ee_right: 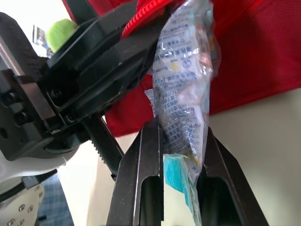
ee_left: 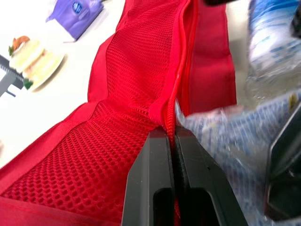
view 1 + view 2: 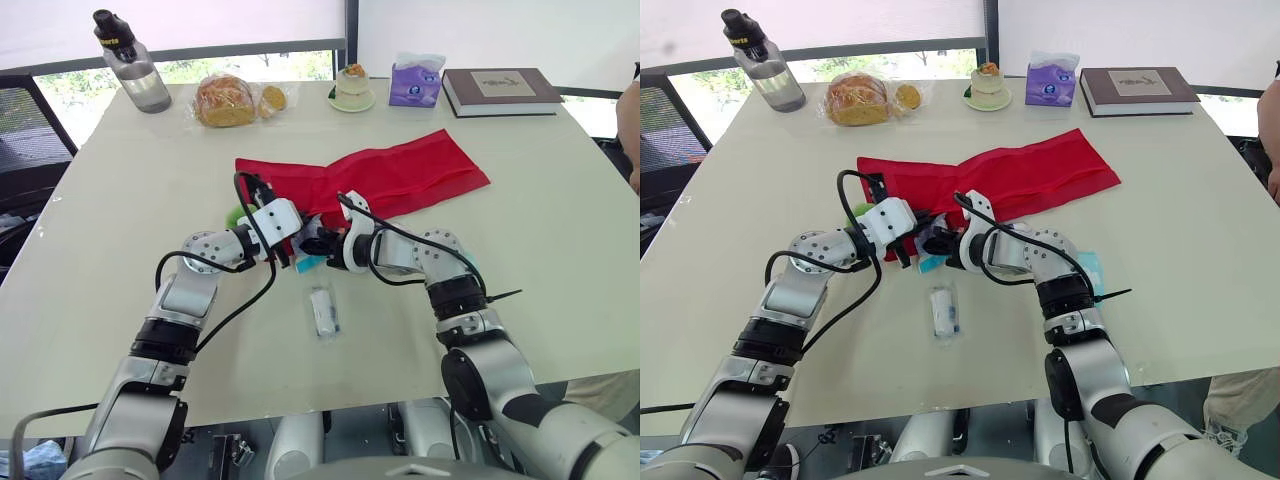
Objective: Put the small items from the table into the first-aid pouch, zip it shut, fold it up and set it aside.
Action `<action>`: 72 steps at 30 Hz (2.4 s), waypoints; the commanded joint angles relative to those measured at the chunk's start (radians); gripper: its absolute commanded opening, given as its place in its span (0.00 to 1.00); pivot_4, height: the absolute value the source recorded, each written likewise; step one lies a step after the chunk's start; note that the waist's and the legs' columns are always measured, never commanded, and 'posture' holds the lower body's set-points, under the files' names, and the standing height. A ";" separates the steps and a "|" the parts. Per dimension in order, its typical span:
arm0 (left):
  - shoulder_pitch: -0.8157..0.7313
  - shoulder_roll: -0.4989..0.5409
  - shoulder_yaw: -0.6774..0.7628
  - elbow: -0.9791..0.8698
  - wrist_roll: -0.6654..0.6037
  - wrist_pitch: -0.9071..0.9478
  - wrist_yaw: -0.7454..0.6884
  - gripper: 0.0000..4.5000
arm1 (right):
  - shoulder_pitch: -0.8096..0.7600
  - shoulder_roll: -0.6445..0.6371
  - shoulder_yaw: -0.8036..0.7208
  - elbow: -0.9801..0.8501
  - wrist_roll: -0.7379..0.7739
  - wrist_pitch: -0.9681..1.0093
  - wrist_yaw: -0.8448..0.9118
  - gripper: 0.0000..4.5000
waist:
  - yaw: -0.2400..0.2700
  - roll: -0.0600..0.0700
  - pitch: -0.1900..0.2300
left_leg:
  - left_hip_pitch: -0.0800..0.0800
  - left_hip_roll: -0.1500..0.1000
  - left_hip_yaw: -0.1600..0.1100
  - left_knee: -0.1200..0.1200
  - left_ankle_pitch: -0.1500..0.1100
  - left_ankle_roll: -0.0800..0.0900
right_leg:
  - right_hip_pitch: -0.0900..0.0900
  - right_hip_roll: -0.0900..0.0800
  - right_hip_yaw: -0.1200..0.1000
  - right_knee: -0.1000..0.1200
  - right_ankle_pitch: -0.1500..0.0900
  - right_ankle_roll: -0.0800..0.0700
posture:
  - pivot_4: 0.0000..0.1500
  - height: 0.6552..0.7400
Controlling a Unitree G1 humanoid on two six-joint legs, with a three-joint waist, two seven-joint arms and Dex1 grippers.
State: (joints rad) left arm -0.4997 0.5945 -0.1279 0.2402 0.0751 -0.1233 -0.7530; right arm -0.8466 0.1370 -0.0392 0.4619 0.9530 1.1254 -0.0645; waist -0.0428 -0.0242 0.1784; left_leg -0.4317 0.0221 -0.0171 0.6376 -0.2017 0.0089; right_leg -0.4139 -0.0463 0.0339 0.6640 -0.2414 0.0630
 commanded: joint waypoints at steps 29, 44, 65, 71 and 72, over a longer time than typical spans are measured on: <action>0.026 -0.023 0.014 -0.013 -0.048 -0.014 -0.049 0.02 | -0.085 0.111 -0.157 0.062 -0.030 -0.174 0.010 0.03 | 0.000 0.001 0.000 | 0.000 0.000 -0.001 0.000 0.000 0.000 | 0.000 0.000 -0.001 0.000 0.000 0.000 | 1.00 1.00; -0.021 -0.041 0.025 0.102 -0.083 -0.068 -0.072 0.00 | 0.034 0.092 -0.089 -0.156 -0.067 -0.054 0.005 0.61 | -0.001 0.001 0.000 | 0.000 0.000 -0.003 0.000 0.000 0.000 | 0.000 0.000 -0.003 0.000 0.000 0.000 | 1.00 1.00; -0.070 -0.087 0.113 0.147 -0.317 0.172 -0.241 0.00 | 0.179 -0.073 0.028 -0.512 -0.127 0.013 0.098 0.61 | 0.001 0.001 0.000 | -0.001 0.000 -0.006 0.000 0.000 0.000 | 0.001 0.000 -0.005 0.000 0.000 0.000 | 1.00 1.00; -0.121 -0.090 0.135 0.216 -0.345 0.206 -0.279 0.00 | 0.190 -0.185 0.138 -0.580 -0.234 -0.039 0.206 0.61 | 0.001 0.001 0.000 | -0.001 0.000 -0.007 0.000 0.000 0.000 | 0.002 0.001 -0.007 0.000 0.000 0.000 | 1.00 1.00; -0.127 -0.090 0.136 0.226 -0.344 0.206 -0.282 0.00 | 0.194 -0.200 0.150 -0.592 -0.245 -0.053 0.229 0.61 | 0.002 0.001 0.000 | -0.001 0.000 -0.007 0.000 0.000 0.000 | 0.002 0.001 -0.007 0.000 0.000 0.000 | 1.00 1.00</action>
State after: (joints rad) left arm -0.6052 0.4996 -0.0125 0.4692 -0.2506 0.0870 -1.0268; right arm -0.6501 -0.0544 0.0974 -0.0727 0.7200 1.1074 0.1224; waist -0.0409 -0.0235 0.1784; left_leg -0.4327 0.0216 -0.0243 0.6374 -0.2016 0.0088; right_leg -0.4121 -0.0456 0.0269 0.6633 -0.2415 0.0626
